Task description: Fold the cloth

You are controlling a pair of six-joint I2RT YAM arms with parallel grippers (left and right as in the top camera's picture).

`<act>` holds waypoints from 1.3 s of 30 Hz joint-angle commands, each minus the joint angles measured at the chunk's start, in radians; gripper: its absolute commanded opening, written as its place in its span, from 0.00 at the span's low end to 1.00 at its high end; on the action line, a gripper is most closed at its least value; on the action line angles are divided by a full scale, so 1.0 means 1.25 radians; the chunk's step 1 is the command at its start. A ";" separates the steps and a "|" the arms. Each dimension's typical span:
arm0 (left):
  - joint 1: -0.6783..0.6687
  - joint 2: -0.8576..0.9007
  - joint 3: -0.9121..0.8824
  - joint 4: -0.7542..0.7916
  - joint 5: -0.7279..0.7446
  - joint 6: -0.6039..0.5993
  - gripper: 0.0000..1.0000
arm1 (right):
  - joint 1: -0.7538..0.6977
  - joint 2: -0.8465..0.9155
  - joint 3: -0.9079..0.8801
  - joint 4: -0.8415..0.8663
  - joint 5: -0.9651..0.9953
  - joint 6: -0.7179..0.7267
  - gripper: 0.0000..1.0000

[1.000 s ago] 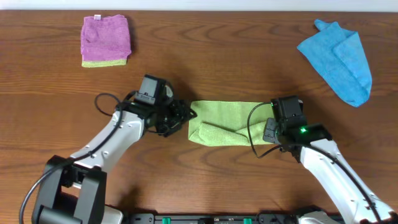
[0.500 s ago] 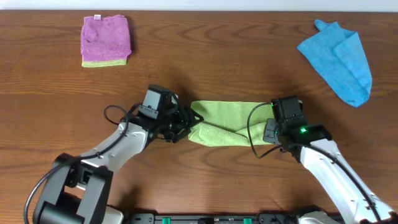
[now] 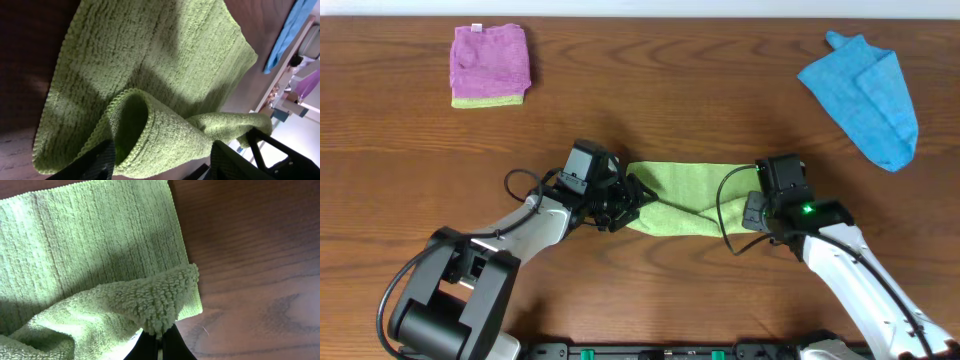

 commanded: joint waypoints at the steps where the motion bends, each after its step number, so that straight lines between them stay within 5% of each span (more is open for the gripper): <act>1: -0.004 0.006 -0.005 0.011 0.014 -0.005 0.62 | -0.005 0.001 -0.001 -0.003 0.002 -0.007 0.01; 25: -0.067 0.022 -0.005 0.020 -0.019 0.001 0.55 | -0.005 0.001 -0.001 -0.003 -0.004 -0.006 0.01; 39: -0.091 0.027 -0.005 0.038 -0.048 0.016 0.36 | -0.005 0.001 -0.001 -0.003 -0.013 -0.006 0.01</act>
